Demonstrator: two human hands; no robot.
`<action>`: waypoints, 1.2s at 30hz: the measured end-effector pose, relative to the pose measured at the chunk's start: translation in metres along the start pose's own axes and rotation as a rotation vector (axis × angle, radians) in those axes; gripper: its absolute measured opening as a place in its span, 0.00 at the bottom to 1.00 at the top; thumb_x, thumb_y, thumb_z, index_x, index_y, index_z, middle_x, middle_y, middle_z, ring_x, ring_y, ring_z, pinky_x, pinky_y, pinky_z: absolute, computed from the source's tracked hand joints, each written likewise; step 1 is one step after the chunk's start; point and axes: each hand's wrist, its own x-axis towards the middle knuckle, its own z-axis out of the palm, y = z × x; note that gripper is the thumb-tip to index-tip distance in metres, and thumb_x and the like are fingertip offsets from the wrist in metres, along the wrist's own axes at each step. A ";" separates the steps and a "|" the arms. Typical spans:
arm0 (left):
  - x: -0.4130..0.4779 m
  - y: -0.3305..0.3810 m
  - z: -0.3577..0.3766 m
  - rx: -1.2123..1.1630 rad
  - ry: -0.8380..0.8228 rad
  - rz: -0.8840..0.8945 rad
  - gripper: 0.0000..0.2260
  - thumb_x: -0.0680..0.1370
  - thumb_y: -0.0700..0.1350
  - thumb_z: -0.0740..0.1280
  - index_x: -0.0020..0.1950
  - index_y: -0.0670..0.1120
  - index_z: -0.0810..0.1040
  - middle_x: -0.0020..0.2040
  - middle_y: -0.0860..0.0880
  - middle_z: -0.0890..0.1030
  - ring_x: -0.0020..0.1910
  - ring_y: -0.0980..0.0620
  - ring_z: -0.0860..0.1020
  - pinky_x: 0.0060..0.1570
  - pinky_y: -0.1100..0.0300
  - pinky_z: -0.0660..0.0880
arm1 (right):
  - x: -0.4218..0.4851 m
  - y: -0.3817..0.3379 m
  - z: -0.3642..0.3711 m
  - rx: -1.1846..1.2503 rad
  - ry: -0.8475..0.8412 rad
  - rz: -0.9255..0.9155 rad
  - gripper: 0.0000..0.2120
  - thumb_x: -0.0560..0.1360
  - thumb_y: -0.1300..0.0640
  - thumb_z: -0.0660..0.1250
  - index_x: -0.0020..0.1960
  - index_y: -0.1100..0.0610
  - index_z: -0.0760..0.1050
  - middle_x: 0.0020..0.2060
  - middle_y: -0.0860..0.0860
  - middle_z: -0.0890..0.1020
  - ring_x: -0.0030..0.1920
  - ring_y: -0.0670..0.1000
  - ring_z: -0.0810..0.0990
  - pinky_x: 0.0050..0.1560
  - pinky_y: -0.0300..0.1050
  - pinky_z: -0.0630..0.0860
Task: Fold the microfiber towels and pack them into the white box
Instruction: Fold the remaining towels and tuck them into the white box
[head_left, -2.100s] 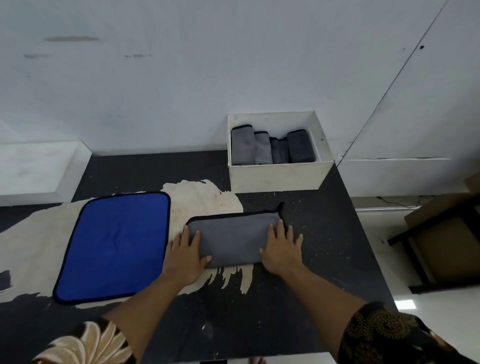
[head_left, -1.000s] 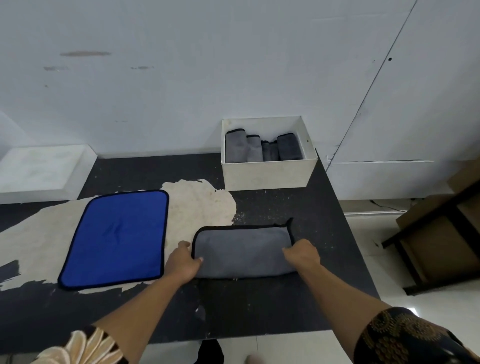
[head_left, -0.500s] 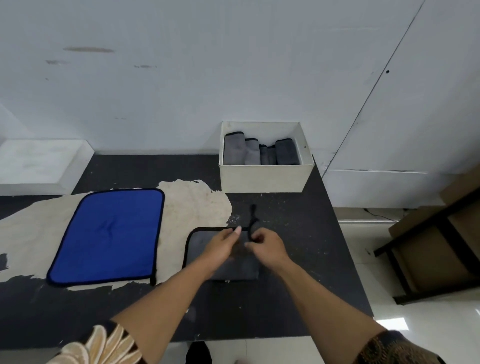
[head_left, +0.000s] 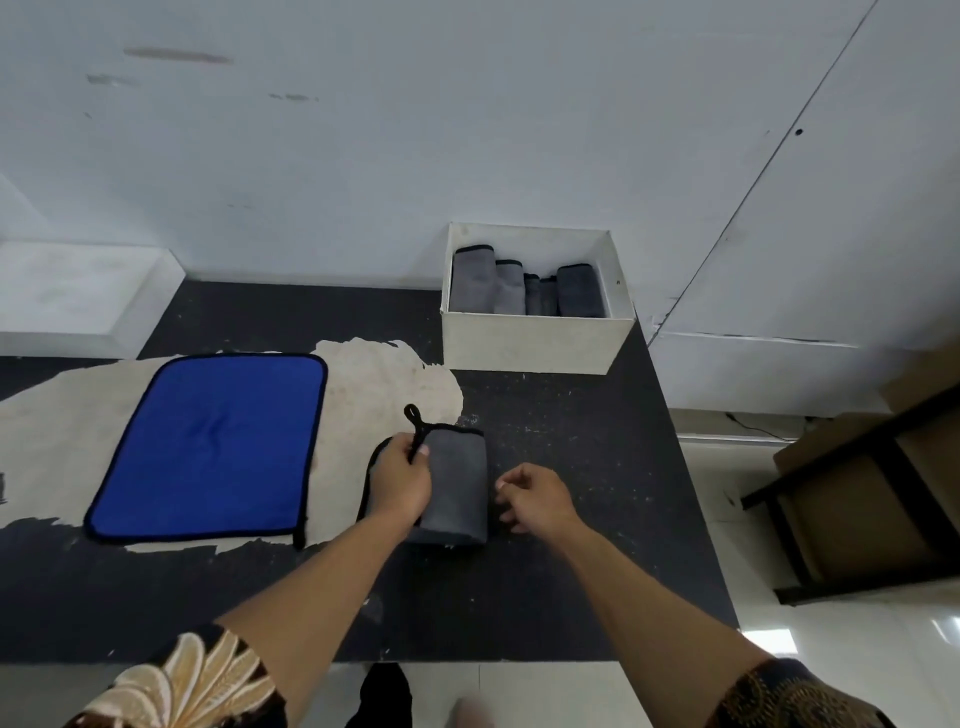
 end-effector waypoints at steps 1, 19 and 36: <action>0.002 -0.003 -0.006 0.028 0.043 0.037 0.04 0.81 0.46 0.61 0.52 0.51 0.75 0.46 0.52 0.79 0.47 0.50 0.78 0.39 0.60 0.69 | 0.001 0.002 0.000 -0.010 0.003 0.003 0.04 0.78 0.57 0.66 0.45 0.51 0.77 0.41 0.49 0.84 0.36 0.47 0.84 0.33 0.41 0.80; 0.041 -0.041 -0.049 0.258 -0.129 -0.108 0.20 0.76 0.39 0.66 0.69 0.44 0.73 0.59 0.44 0.79 0.55 0.48 0.77 0.54 0.59 0.73 | 0.018 0.010 0.015 -0.166 -0.044 0.021 0.05 0.78 0.56 0.66 0.43 0.50 0.78 0.39 0.49 0.84 0.35 0.48 0.85 0.34 0.43 0.82; 0.046 -0.052 -0.062 0.271 -0.145 -0.111 0.21 0.75 0.39 0.68 0.68 0.45 0.71 0.50 0.49 0.79 0.49 0.51 0.77 0.50 0.57 0.76 | 0.020 0.017 0.021 -0.205 -0.076 -0.003 0.03 0.77 0.55 0.69 0.46 0.49 0.76 0.40 0.49 0.83 0.37 0.48 0.85 0.43 0.47 0.84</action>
